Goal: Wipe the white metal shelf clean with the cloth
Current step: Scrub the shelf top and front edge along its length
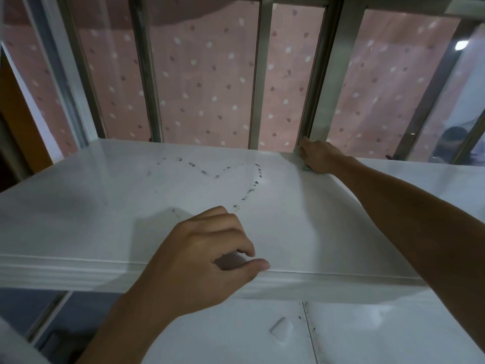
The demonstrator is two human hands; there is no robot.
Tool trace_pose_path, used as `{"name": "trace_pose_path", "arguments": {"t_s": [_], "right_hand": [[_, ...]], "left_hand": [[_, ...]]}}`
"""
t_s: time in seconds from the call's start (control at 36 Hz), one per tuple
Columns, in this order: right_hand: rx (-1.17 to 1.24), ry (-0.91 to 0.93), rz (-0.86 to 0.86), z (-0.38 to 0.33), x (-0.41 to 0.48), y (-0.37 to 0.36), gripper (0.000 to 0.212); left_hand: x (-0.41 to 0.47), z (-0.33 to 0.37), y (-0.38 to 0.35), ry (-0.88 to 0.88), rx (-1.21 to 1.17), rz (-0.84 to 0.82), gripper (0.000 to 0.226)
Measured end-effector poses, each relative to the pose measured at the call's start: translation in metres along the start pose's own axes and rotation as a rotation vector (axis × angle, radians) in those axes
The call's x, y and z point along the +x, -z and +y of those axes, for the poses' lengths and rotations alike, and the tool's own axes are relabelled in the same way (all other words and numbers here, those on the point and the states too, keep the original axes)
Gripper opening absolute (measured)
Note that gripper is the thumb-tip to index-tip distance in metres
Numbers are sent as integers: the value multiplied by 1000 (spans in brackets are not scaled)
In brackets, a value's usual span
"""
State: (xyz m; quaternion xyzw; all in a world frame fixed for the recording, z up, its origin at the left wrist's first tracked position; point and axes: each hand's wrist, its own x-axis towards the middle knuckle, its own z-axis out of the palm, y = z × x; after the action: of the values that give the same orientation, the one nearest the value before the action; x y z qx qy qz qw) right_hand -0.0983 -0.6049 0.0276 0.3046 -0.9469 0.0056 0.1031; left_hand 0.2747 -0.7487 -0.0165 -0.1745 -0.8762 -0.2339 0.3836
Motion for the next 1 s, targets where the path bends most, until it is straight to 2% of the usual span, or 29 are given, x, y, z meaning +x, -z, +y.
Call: {"name": "trace_pose_path", "arguments": {"t_s": [0.17,0.28,0.42,0.58,0.81,1.0], "right_hand": [[55,171,-13,-29,8,1,15],[71,248,-33,-50,12,0,15],[142,378,-39,-80,7,2,17],[182,533,-23,-114,-7,3,8],[219,666,39,-148,-49,8,8],[236,739,53,-176,-92,15,10]], "left_hand": [[-2,1,-1,-41,65,-69,31],[-6,4,-3,-122,167,-81,36],[-13,6,-4,-176,233,-11,35],[-31,5,3,-226,355,91,33],[-60,-18,42,-190,510,210,29],[-77,-37,54,-150,507,277,35]]}}
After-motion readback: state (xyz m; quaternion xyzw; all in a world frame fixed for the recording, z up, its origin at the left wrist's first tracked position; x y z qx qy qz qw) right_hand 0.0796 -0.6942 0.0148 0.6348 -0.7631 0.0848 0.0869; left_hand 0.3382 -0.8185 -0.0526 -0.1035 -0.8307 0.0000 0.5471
